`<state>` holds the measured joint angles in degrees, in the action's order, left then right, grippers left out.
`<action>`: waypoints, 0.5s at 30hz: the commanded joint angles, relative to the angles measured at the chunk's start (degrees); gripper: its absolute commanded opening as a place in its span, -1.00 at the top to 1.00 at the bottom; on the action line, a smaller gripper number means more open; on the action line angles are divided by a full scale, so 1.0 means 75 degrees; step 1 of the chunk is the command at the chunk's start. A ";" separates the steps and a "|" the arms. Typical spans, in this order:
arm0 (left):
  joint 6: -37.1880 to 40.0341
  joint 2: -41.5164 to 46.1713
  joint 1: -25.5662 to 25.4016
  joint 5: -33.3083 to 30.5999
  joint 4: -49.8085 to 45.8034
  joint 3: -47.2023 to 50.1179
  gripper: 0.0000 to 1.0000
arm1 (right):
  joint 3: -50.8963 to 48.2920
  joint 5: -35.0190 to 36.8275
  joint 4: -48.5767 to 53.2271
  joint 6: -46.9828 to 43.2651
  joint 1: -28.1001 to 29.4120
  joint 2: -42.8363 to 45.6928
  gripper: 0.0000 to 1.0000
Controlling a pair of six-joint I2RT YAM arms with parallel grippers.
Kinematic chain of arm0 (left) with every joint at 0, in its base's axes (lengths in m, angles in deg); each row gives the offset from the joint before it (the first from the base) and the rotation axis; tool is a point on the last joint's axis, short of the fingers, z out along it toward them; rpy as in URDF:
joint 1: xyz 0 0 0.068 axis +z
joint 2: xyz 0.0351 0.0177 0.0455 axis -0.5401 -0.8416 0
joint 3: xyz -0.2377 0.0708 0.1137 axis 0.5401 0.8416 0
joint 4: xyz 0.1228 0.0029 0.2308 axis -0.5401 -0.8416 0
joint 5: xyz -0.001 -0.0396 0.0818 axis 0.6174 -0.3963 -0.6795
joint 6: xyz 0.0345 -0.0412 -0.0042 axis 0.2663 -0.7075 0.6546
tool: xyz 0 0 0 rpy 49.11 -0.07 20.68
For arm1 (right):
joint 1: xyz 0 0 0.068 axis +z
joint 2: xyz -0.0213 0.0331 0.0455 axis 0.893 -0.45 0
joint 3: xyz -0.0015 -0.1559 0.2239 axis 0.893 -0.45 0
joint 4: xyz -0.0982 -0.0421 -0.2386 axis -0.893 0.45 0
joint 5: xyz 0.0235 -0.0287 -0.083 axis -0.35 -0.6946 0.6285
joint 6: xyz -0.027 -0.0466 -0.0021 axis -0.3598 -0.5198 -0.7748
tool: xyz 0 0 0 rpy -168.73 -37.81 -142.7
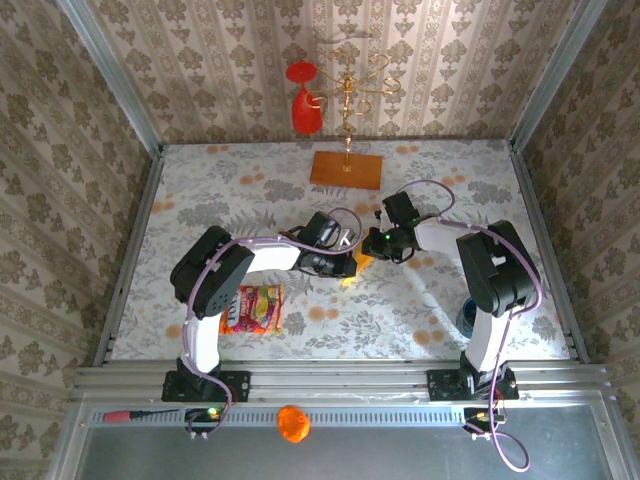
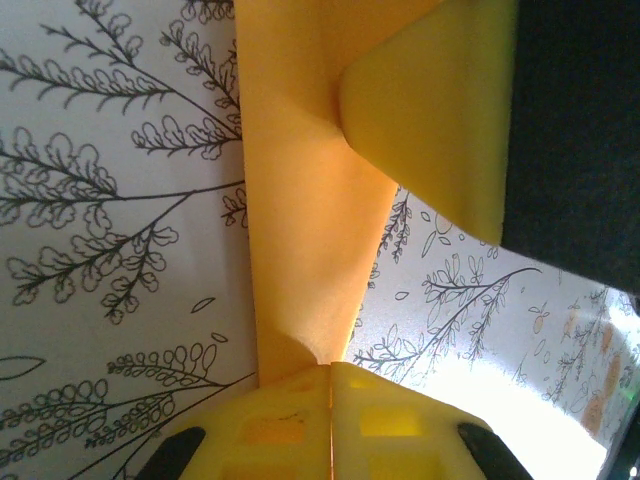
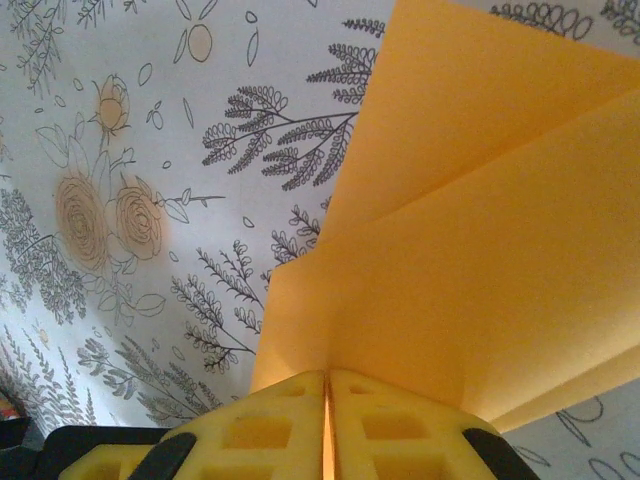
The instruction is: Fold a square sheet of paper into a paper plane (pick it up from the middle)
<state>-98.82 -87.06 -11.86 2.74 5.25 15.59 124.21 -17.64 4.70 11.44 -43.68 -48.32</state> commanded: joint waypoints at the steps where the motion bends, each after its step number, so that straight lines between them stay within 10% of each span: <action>1: 0.0141 -0.0172 0.0026 -0.0031 -0.0447 0.0033 0.83 | 0.0181 0.0214 0.0282 -0.0165 -0.0072 -0.0215 0.78; 15: 0.0129 -0.0028 0.0038 -0.0124 -0.0514 0.0111 0.83 | -0.0075 0.0258 0.0137 -0.0184 -0.0206 -0.0249 0.79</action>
<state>-98.82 -87.06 -11.86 2.69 5.25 15.62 124.36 -17.66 4.63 11.31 -44.38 -49.37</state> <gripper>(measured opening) 0.085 0.107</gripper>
